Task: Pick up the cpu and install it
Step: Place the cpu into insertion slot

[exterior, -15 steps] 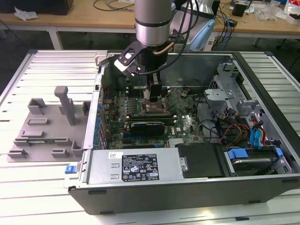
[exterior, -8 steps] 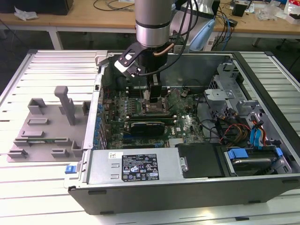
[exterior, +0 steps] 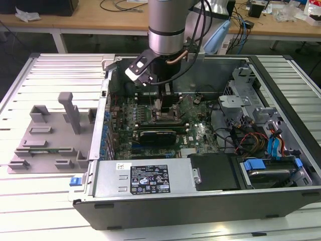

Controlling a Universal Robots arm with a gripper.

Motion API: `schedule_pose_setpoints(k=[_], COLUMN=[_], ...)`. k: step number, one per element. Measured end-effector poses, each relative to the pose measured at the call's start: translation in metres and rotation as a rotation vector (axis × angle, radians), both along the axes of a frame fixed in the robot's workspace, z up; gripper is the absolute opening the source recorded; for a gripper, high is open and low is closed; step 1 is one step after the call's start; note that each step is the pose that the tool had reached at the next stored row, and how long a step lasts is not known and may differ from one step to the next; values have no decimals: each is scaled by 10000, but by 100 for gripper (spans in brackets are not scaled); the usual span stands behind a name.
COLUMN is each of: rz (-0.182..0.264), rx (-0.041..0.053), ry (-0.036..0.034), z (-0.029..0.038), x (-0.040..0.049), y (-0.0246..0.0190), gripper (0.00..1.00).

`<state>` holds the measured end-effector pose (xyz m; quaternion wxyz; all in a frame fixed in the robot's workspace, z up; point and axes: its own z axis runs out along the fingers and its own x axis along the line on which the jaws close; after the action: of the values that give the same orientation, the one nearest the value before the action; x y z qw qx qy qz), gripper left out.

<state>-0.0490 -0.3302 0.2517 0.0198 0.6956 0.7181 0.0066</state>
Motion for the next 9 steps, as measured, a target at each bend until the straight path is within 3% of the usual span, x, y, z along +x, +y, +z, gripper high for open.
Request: schedule_pose_setpoints(k=[9], rz=[-164], rx=[20], ry=[-1], z=[-60], x=[66], y=[0], gripper=[55])
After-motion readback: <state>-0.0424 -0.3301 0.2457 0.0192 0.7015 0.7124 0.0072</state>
